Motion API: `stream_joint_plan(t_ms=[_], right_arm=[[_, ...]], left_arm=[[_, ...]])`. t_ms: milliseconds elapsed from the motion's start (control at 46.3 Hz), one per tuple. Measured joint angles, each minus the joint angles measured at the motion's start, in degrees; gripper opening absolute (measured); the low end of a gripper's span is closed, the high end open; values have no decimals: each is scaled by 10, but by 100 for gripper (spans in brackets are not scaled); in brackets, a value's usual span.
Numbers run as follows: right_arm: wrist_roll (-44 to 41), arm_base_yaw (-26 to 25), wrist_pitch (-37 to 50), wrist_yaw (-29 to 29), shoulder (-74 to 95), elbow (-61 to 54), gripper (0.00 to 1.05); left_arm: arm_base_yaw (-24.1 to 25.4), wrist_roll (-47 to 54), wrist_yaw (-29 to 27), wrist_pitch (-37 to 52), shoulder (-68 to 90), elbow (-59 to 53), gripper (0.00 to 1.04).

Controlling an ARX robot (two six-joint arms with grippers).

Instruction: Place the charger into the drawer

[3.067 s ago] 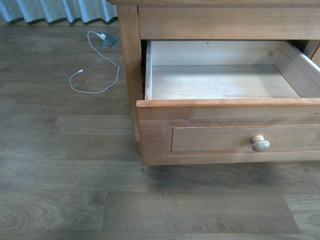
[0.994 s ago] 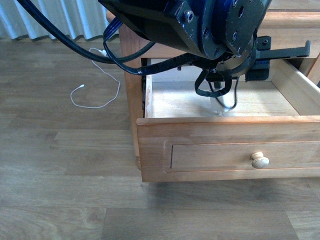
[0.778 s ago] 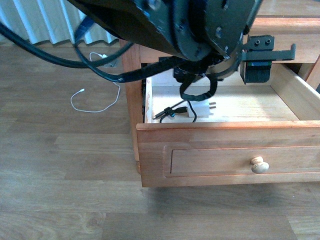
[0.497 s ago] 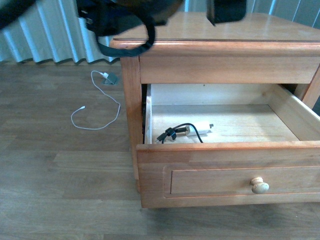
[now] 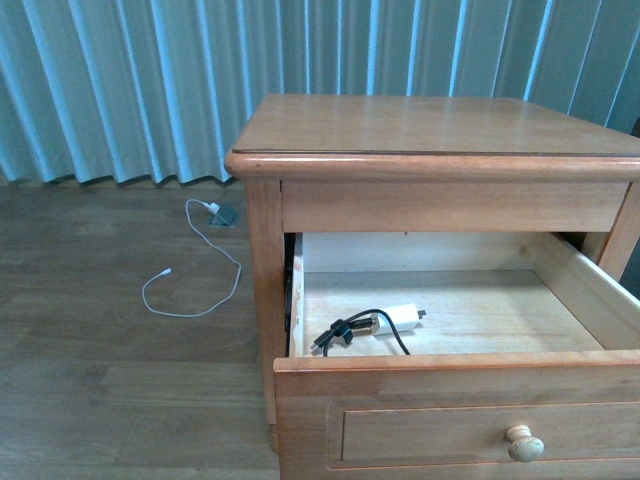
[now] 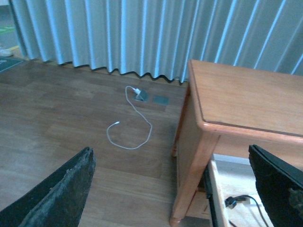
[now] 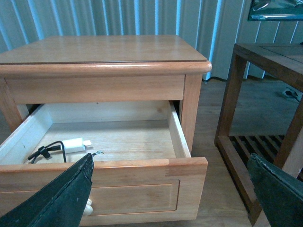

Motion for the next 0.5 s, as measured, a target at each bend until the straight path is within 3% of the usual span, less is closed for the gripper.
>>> stream_joint_plan(t_ms=[216,454,497], right_arm=[[0,0,0,0,0,0,96],[0,0,0,0,0,0,96],[0,0,0,0,0,0,96]], left_arm=[[-46,-44,-103,-103,-150,-57,99],[-49,-63,-106,-107,-161,-60,99],[-40,-40,-56,-106,-176,-66,94]])
